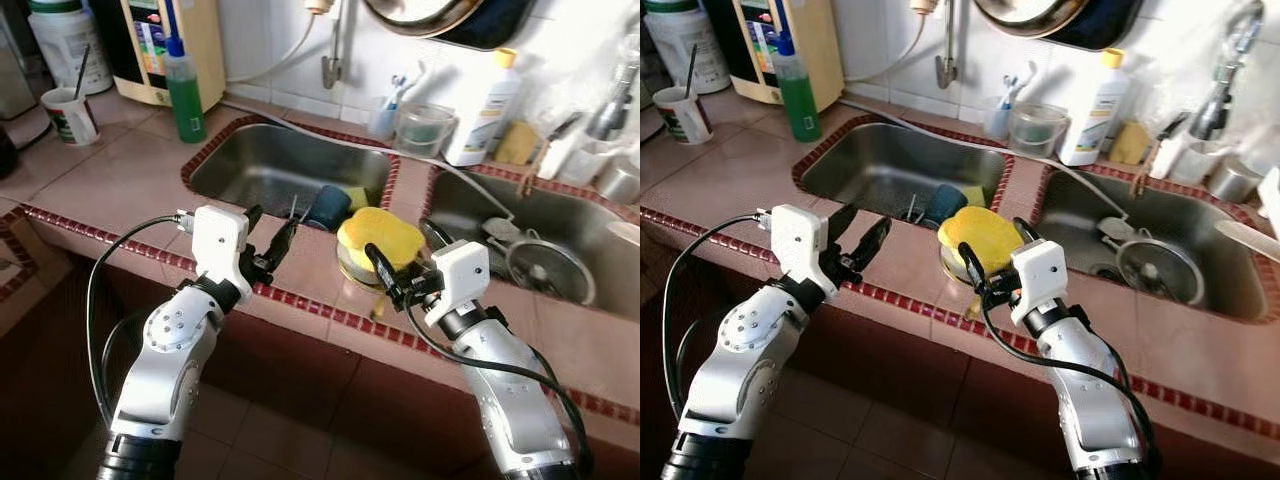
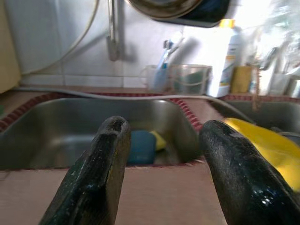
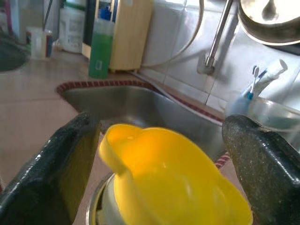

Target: Kitchen organization

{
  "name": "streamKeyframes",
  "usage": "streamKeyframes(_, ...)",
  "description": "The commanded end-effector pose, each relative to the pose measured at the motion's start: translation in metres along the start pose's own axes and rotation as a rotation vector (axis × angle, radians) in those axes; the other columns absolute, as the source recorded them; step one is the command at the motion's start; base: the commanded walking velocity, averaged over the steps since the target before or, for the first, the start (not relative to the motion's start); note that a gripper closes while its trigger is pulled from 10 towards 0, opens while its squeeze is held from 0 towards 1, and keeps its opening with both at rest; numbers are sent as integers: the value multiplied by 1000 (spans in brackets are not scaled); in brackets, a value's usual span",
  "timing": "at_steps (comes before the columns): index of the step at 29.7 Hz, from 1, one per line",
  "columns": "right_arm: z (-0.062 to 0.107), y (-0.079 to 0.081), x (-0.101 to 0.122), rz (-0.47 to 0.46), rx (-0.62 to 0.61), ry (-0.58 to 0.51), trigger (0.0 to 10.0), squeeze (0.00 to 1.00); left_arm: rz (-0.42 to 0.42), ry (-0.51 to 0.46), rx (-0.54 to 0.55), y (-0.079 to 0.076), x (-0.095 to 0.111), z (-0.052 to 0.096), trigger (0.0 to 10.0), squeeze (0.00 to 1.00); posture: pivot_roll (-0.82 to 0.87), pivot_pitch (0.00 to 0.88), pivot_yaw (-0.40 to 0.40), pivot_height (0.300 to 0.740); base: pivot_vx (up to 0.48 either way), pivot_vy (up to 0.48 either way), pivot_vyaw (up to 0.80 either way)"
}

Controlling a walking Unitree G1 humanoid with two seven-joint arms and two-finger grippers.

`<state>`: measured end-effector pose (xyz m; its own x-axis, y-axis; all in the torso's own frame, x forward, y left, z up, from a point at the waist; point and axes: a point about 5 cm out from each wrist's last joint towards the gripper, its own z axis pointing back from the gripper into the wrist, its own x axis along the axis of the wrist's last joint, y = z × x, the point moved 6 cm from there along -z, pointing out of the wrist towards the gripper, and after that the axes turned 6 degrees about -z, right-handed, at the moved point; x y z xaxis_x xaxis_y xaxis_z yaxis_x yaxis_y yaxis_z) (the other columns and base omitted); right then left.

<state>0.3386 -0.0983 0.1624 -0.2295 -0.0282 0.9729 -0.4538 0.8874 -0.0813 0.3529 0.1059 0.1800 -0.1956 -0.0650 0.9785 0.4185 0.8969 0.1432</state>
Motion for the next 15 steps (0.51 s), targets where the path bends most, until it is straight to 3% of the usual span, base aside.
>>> streamKeyframes(1,4,-9,2,20,-14,1,10000,0,11,-41,-29,-11,9,-5,10000,0,-175,42,-34,732,0,0,0)
streamKeyframes(15,8,0,-1,6,64,21,10000,0,-19,-55,-37,-12,12,-3,10000,0,-174,44,-36,732,0,0,0)
